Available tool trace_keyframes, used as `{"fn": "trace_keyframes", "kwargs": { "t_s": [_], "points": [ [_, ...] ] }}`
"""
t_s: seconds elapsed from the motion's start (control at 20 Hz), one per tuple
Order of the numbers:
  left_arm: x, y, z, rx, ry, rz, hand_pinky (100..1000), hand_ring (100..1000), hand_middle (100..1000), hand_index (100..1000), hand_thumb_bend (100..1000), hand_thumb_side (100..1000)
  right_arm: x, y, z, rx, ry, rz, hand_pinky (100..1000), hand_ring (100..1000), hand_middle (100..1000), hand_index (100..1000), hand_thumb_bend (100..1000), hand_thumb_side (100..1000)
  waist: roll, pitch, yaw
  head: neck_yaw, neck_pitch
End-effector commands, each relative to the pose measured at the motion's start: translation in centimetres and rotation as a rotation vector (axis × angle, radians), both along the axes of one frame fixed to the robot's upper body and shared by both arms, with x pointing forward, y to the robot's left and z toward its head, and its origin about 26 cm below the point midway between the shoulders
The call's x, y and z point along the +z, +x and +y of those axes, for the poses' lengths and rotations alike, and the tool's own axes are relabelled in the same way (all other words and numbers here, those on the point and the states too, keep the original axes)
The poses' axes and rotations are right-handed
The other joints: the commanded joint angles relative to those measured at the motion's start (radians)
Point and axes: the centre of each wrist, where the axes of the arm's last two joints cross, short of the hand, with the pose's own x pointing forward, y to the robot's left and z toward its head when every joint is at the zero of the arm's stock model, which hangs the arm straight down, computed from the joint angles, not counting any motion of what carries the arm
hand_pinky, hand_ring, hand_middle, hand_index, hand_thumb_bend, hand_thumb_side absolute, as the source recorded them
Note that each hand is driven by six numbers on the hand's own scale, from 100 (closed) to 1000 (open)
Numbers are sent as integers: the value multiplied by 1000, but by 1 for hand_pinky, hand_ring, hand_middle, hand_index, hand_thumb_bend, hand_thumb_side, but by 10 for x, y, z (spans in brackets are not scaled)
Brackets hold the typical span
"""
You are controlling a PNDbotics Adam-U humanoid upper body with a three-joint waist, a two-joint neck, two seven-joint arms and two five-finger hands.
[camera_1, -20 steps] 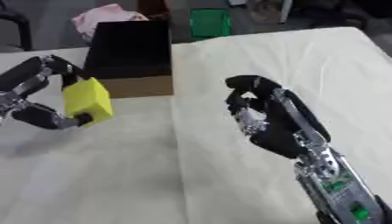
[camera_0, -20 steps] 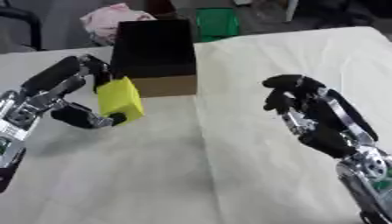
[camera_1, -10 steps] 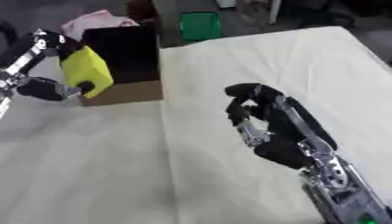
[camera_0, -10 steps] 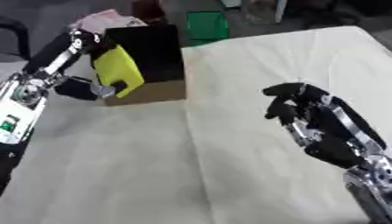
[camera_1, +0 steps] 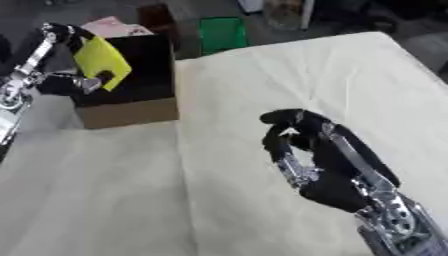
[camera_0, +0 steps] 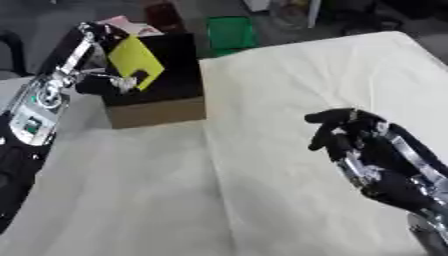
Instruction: Pick up objects on the table and place them in the box.
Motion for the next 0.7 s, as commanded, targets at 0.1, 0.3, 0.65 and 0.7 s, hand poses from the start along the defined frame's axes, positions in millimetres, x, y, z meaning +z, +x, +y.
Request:
{"fn": "trace_keyframes", "kwargs": {
  "t_s": [0.1, 0.3, 0.65, 0.7],
  "points": [
    [13, 2, 26, 107, -11, -46, 736, 437, 366, 626, 187, 100, 10, -3, 7, 50, -5, -30, 651, 888, 542, 788, 100, 449, -2, -9, -22, 29, -25],
    [7, 4, 38, 168, -15, -32, 752, 489, 455, 695, 209, 130, 11, -3, 10, 67, -12, -32, 651, 888, 542, 788, 100, 452, 3, -3, -47, 41, -33],
    [2, 3, 39, 155, -33, -25, 864, 718, 766, 850, 475, 489, 9, -3, 10, 65, -11, -26, 651, 888, 542, 788, 100, 451, 4, -7, -47, 41, -31],
    [2, 3, 39, 150, -38, -23, 868, 725, 773, 853, 486, 501, 9, -3, 10, 65, -11, -25, 651, 888, 542, 788, 100, 451, 3, -9, -45, 40, -31]
  ]
}}
